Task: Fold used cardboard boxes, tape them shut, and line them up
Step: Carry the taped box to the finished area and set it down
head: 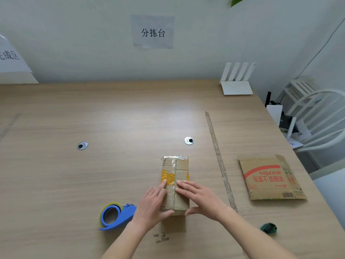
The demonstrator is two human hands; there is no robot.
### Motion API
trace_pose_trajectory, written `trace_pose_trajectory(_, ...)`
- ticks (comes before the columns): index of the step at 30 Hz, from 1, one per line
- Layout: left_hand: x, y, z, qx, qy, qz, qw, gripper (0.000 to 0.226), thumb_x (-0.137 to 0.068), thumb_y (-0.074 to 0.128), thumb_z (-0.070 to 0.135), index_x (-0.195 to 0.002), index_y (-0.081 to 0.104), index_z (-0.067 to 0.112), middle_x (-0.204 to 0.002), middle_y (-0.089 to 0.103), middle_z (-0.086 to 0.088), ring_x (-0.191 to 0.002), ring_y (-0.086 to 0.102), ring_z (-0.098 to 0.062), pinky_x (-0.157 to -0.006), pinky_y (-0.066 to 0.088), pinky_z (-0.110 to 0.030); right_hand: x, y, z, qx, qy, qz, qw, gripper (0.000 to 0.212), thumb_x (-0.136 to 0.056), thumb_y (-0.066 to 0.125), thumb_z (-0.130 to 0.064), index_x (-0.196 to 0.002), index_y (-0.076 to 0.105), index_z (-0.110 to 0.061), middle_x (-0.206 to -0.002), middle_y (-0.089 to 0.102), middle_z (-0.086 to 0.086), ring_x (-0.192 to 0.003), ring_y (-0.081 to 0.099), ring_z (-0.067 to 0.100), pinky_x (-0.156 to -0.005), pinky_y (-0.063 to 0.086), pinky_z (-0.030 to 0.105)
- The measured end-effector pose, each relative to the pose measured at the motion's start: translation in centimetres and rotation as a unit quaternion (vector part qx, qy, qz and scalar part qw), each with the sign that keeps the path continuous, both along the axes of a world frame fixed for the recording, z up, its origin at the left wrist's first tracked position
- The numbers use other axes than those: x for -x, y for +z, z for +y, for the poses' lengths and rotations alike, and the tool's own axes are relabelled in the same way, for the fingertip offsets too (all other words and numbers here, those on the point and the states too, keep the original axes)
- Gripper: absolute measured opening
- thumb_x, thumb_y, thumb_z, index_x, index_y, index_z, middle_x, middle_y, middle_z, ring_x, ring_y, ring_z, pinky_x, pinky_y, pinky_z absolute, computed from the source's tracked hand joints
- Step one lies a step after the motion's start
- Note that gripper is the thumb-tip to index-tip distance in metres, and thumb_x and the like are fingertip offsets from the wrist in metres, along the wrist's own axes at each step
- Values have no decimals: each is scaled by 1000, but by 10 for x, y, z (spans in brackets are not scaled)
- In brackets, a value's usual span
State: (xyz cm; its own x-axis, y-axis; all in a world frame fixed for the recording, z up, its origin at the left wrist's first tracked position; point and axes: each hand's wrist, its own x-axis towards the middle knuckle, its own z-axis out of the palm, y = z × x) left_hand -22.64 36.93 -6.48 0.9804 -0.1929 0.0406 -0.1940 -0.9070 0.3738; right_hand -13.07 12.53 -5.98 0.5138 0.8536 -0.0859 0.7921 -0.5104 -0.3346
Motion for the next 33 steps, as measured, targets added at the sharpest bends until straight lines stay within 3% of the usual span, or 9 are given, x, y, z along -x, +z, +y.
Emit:
trace_pose_trajectory(6, -5, 19, 4, 69, 37, 85, 993, 73, -82, 48, 79, -138, 40, 33, -162, 9, 26, -137, 39, -3, -98, 45, -25, 8, 8, 1, -7, -32, 30, 999, 90, -86, 47, -79, -160, 20, -35, -167, -1, -21, -154, -1, 2, -123, 11, 25)
trace_pose_trajectory(10, -14, 26, -3, 149, 129, 92, 976, 83, -86, 58, 66, -155, 21, 38, -162, 13, 24, -143, 31, -4, -105, 44, -33, 18, 8, 10, -102, -211, 61, 970, 65, -98, 42, -66, -156, 31, -37, -166, 5, -24, -152, 9, -2, -122, 18, 24)
trace_pose_trajectory(16, -32, 30, -14, 390, 262, 266, 842, 78, -75, 86, 35, -134, 38, 52, -135, 57, 9, -104, 66, -8, -87, 57, -31, 9, 17, 45, -238, -452, 412, 755, 57, -96, 65, -14, -142, 39, -35, -142, 55, -2, -121, 56, 12, -92, 50, 20)
trace_pose_trajectory(19, -43, 44, -14, 439, 270, 255, 818, 95, -74, 86, 9, -149, 36, 37, -128, 57, 11, -101, 67, -9, -69, 55, -19, 0, 37, 48, -274, -453, 455, 716, 64, -93, 62, 2, -141, 39, -33, -123, 61, -3, -105, 63, 10, -74, 53, 16)
trace_pose_trajectory(21, -56, 67, -10, 455, 266, 230, 818, 101, -71, 82, -3, -151, 35, 35, -130, 56, 10, -102, 64, -4, -68, 55, -18, -14, 64, 49, -313, -440, 481, 690, 61, -91, 72, -8, -141, 45, -30, -120, 65, -3, -104, 67, 12, -84, 57, 27)
trace_pose_trajectory(24, -79, 124, -5, 459, 246, 189, 832, 82, -77, 78, 3, -142, 46, 42, -131, 58, 8, -112, 58, -3, -74, 53, -19, -40, 122, 52, -369, -437, 514, 639, 64, -82, 67, -66, -136, 50, -35, -124, 67, -7, -116, 64, 19, -104, 49, 51)
trace_pose_trajectory(27, -93, 187, -7, 500, 249, 152, 816, 40, -96, 64, 35, -134, 55, 33, -125, 61, 11, -107, 55, 6, -71, 45, -12, -61, 183, 52, -389, -446, 483, 645, 67, -83, 46, -82, -129, 47, -33, -120, 58, -9, -118, 58, 25, -106, 45, 56)
trace_pose_trajectory(30, -101, 232, -11, 528, 259, 114, 801, 33, -106, 39, 42, -120, 59, 20, -111, 62, 15, -93, 55, 12, -61, 41, -5, -69, 228, 50, -412, -438, 438, 669, 74, -74, 65, -77, -124, 48, -26, -115, 60, -10, -111, 62, 18, -104, 48, 54)
trace_pose_trajectory(33, -98, 268, -12, 530, 264, 67, 803, 27, -101, 55, 40, -115, 60, 18, -119, 66, 0, -100, 59, 1, -68, 44, -11, -67, 261, 44, -441, -384, 428, 689, 74, -73, 76, -65, -125, 52, -20, -122, 66, -1, -111, 67, 17, -98, 55, 46)
